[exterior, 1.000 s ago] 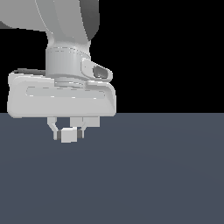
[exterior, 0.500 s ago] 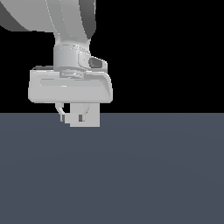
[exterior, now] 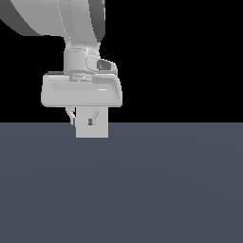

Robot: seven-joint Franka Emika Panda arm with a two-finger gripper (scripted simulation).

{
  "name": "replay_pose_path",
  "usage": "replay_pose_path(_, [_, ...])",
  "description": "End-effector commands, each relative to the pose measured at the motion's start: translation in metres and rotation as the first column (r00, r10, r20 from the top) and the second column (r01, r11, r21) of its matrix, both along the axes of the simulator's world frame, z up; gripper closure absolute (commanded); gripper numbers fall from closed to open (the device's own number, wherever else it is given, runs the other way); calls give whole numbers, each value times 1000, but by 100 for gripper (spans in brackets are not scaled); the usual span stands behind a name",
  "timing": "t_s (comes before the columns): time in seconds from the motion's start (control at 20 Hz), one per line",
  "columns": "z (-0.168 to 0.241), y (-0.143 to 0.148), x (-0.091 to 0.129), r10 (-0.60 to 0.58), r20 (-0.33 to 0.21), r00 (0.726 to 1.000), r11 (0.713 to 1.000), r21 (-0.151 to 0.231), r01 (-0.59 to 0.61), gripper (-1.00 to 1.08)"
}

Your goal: Plug the charger into the wall socket.

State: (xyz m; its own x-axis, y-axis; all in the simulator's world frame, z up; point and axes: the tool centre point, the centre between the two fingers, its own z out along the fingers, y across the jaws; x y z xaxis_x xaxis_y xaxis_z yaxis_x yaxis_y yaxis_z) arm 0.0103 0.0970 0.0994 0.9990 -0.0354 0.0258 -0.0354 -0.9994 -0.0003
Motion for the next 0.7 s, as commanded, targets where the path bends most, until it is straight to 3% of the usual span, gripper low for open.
replay_pose_path(0.0, [1, 0, 2, -8, 0, 1000, 1000, 0, 8, 108])
replay_pose_path(0.65, [1, -1, 15, -7, 0, 1000, 1000, 0, 7, 108])
